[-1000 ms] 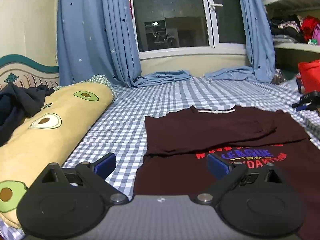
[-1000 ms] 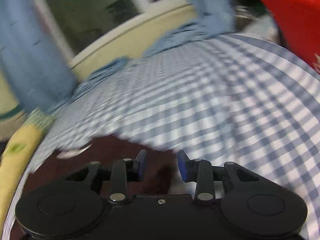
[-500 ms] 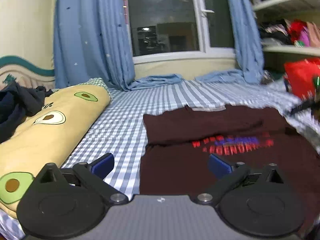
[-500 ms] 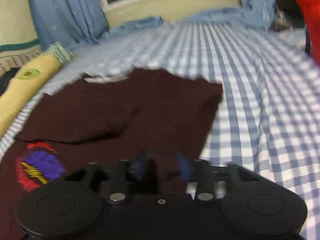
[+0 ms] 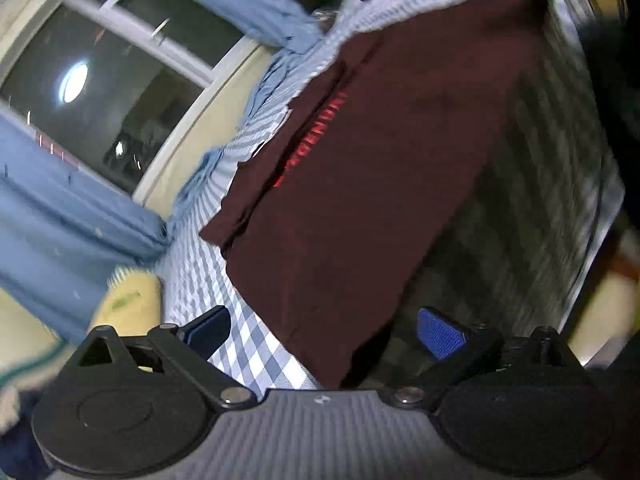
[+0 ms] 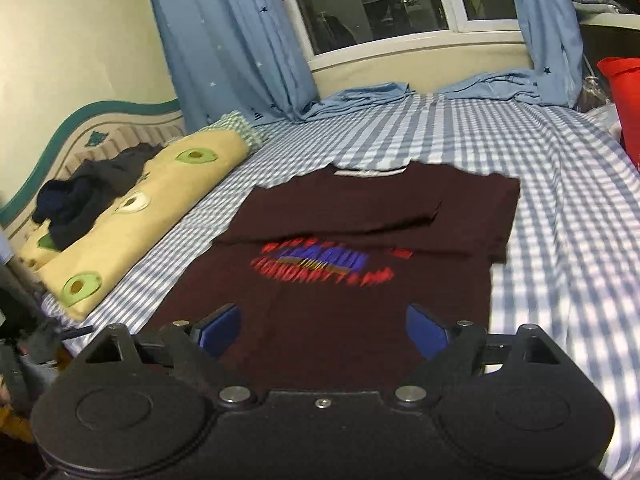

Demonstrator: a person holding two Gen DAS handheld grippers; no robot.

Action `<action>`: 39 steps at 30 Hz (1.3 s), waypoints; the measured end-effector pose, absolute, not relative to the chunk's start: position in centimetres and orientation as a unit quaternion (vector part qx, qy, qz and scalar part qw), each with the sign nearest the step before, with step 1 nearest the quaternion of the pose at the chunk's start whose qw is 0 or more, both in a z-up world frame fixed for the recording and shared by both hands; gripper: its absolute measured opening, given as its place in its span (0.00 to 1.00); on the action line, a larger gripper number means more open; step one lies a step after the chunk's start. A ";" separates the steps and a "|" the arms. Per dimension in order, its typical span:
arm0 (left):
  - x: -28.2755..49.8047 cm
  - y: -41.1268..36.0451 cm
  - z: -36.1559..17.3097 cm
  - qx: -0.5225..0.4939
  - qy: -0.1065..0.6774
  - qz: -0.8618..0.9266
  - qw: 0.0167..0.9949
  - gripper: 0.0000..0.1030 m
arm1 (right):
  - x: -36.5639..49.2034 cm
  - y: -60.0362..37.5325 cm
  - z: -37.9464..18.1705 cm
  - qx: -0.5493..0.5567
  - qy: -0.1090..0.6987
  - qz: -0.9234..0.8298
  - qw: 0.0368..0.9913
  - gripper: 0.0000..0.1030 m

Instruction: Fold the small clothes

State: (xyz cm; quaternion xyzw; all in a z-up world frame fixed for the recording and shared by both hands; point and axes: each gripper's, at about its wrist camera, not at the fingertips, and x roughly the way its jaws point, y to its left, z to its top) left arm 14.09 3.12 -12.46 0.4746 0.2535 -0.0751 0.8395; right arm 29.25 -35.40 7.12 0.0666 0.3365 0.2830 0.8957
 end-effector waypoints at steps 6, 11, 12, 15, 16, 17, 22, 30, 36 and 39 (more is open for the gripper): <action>14.1 1.1 -16.7 0.555 0.195 -0.055 0.807 1.00 | 24.8 -35.5 7.5 0.081 0.301 0.249 0.917 0.94; 13.4 0.2 -16.5 0.572 0.172 -0.007 0.802 0.98 | 25.2 -35.5 8.7 0.057 0.282 0.246 0.925 0.94; 13.7 0.4 -16.6 0.574 0.184 -0.002 0.798 0.98 | 25.3 -35.5 8.7 0.061 0.281 0.248 0.925 0.94; 13.9 0.2 -17.5 0.592 0.173 -0.002 0.787 0.99 | 26.1 -35.1 8.5 0.079 0.283 0.265 0.918 0.94; 13.7 -0.1 -17.8 0.601 0.158 0.006 0.783 0.98 | 26.2 -34.7 8.3 0.079 0.283 0.271 0.917 0.94; 13.6 -0.5 -17.9 0.607 0.141 0.017 0.782 0.97 | 26.3 -34.3 8.3 0.075 0.283 0.276 0.916 0.94; 15.3 -1.5 -17.8 0.614 0.140 0.022 0.777 0.96 | 26.1 -33.7 8.3 0.069 0.282 0.290 0.912 0.94; 17.1 -2.1 -17.3 0.590 0.178 -0.067 0.785 0.17 | 25.4 -34.7 8.1 0.077 0.282 0.267 0.918 0.94; 21.3 -0.3 -7.8 0.422 0.224 -0.116 0.871 0.07 | 23.5 -35.4 7.7 -0.004 0.269 0.234 0.934 0.94; 24.7 0.4 -3.4 0.317 0.218 -0.117 0.915 0.07 | 22.6 -34.4 7.3 -0.077 0.257 0.224 0.937 0.94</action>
